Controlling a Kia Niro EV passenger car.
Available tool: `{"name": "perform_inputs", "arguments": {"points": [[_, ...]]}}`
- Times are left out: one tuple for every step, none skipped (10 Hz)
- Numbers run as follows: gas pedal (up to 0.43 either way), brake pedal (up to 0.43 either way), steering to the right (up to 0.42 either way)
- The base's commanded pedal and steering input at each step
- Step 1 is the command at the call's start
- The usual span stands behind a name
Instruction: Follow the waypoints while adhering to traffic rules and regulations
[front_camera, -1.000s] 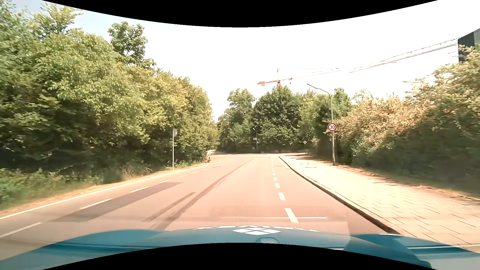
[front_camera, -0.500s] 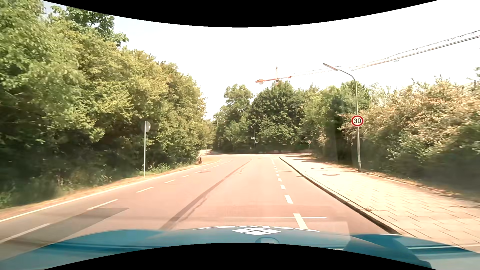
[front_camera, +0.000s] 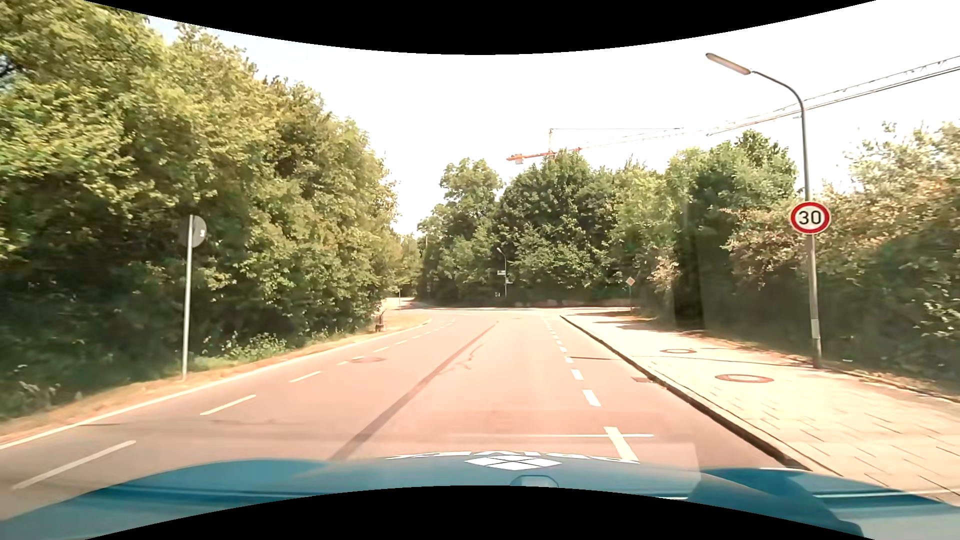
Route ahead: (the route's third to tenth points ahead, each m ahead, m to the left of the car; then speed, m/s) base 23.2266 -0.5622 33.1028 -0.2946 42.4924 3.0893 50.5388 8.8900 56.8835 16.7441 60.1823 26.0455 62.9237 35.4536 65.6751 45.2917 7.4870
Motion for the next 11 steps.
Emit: {"name": "perform_inputs", "arguments": {"points": [[0.000,0.152,0.015],[0.000,0.012,0.018],[0.000,0.000,0.024],[0.000,0.000,0.027],[0.000,0.000,0.027],[0.000,0.000,0.026],[0.000,0.000,0.025],[0.008,0.000,0.023],[0.008,0.000,0.022],[0.008,0.000,0.021],[0.008,0.000,0.020]]}}
